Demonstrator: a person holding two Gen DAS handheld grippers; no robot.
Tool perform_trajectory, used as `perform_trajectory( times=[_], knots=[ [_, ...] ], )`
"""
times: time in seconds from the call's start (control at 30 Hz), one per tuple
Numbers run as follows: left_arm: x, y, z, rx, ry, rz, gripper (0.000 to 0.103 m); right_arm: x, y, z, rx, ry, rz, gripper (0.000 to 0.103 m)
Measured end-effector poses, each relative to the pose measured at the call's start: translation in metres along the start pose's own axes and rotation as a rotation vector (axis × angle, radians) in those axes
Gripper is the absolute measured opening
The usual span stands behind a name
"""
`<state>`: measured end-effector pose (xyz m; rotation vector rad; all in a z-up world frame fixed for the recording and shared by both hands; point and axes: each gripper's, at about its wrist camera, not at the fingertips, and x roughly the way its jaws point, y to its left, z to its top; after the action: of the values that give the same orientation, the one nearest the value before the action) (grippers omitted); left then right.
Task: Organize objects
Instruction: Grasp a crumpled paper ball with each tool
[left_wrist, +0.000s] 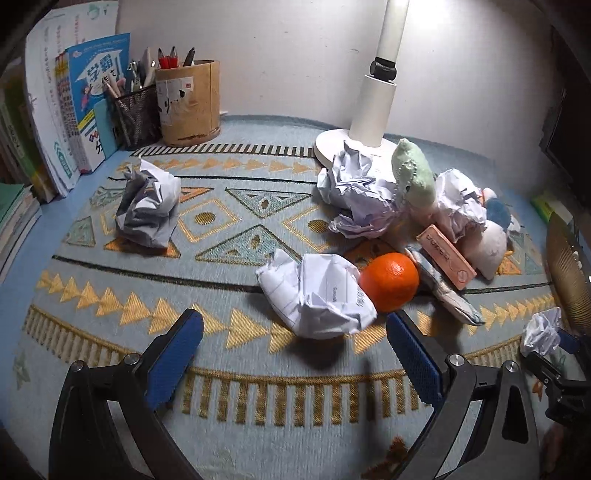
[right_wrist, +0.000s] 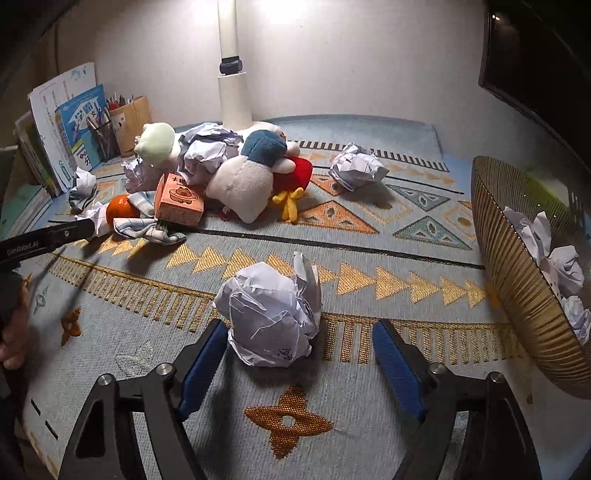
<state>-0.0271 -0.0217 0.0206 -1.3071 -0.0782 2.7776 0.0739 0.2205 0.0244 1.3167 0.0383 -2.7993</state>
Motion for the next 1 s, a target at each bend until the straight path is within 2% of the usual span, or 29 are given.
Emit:
perform_trajectory(
  times=[0.07,0.13,0.17,0.2,0.23,0.3,0.4,0.5,0.63,0.7,0.8,0.87,0.9,1.0],
  knots=[
    [0.008,-0.001,0.006,0.022,0.005,-0.005,0.095,-0.002,0.0,0.0,-0.002,-0.016,0.01,0.071],
    [0.013,-0.001,0.009,0.031,0.004,-0.028,0.085,-0.002,0.001,0.001,-0.006,-0.021,0.009,0.068],
    [0.015,-0.001,0.01,0.034,0.004,-0.04,0.079,0.0,0.002,0.001,-0.011,-0.016,0.008,0.058],
    [0.016,-0.002,0.011,0.039,0.008,-0.059,0.059,0.002,0.004,0.002,-0.019,-0.01,0.012,0.052],
    [0.017,-0.003,0.01,0.045,0.015,-0.077,0.054,0.002,0.005,0.002,-0.031,-0.009,0.017,0.043],
    [0.011,-0.006,0.009,0.057,-0.012,-0.077,0.047,-0.005,0.008,0.002,-0.05,-0.053,0.009,0.042],
    [-0.006,-0.004,0.0,0.03,-0.049,-0.066,0.047,-0.021,0.008,-0.001,-0.059,-0.132,0.054,0.041],
    [-0.035,-0.006,-0.022,-0.015,-0.099,-0.121,0.047,-0.028,0.003,-0.004,-0.037,-0.157,0.114,0.042],
    [-0.065,-0.03,-0.053,-0.019,-0.129,-0.182,0.047,-0.022,0.004,-0.003,-0.029,-0.121,0.119,0.042],
    [-0.069,-0.047,-0.061,0.004,-0.12,-0.152,0.047,-0.018,0.009,-0.005,-0.057,-0.098,0.117,0.042],
    [-0.066,-0.061,-0.064,0.023,-0.13,-0.155,0.047,-0.014,0.016,-0.006,-0.099,-0.08,0.106,0.042],
    [-0.063,-0.065,-0.065,0.014,-0.139,-0.168,0.047,-0.013,0.013,-0.006,-0.086,-0.076,0.114,0.042],
    [-0.063,-0.066,-0.065,0.022,-0.151,-0.146,0.047,-0.012,0.01,-0.006,-0.076,-0.072,0.12,0.042],
    [-0.056,-0.06,-0.064,-0.011,-0.124,-0.114,0.047,-0.007,0.007,-0.005,-0.054,-0.041,0.119,0.042]
  ],
)
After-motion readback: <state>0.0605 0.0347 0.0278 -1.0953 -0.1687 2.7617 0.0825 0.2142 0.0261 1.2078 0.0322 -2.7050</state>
